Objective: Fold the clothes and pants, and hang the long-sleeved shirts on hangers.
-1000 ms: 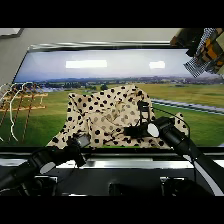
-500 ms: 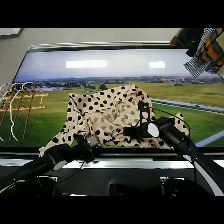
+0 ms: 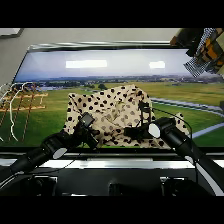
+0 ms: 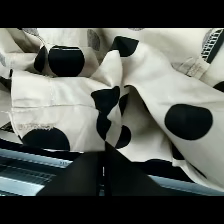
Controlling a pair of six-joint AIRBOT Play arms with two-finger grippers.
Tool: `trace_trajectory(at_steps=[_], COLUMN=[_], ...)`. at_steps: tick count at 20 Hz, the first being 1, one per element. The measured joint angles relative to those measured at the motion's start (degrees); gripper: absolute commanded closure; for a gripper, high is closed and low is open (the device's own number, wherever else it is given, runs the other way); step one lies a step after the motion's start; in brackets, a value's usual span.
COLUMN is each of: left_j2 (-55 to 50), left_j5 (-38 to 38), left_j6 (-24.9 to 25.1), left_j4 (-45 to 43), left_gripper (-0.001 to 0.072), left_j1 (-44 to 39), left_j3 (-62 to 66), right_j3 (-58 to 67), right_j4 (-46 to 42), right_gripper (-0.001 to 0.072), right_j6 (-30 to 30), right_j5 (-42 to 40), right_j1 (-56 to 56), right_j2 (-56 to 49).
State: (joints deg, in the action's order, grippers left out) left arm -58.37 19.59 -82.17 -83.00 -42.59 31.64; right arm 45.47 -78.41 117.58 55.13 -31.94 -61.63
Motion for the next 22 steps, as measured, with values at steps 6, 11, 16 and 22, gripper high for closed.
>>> trace_trajectory(at_steps=[6,11,16,22], left_j2=[2.69,5.70,5.53,3.56], left_j5=[12.11,17.75,16.70,7.45], left_j6=[3.67,12.57,17.77,19.15], left_j4=[-1.11,-7.13,-11.15,-18.40], left_gripper=[0.0107,0.0016,0.0016,0.0017], left_j1=[0.59,-2.49,-8.66,-11.87], left_j3=[1.86,-1.27,-5.22,-9.01], right_j3=[0.00,0.00,0.00,0.00], right_j4=[-0.20,-1.07,-1.53,-1.70], right_gripper=[0.0664,0.0664,0.0664,0.0663], right_j6=[-0.15,-0.22,-0.20,-0.15], right_j5=[1.36,2.34,2.49,2.60], right_j1=[0.00,0.00,0.00,0.00], right_j2=[2.01,2.51,2.60,2.60])
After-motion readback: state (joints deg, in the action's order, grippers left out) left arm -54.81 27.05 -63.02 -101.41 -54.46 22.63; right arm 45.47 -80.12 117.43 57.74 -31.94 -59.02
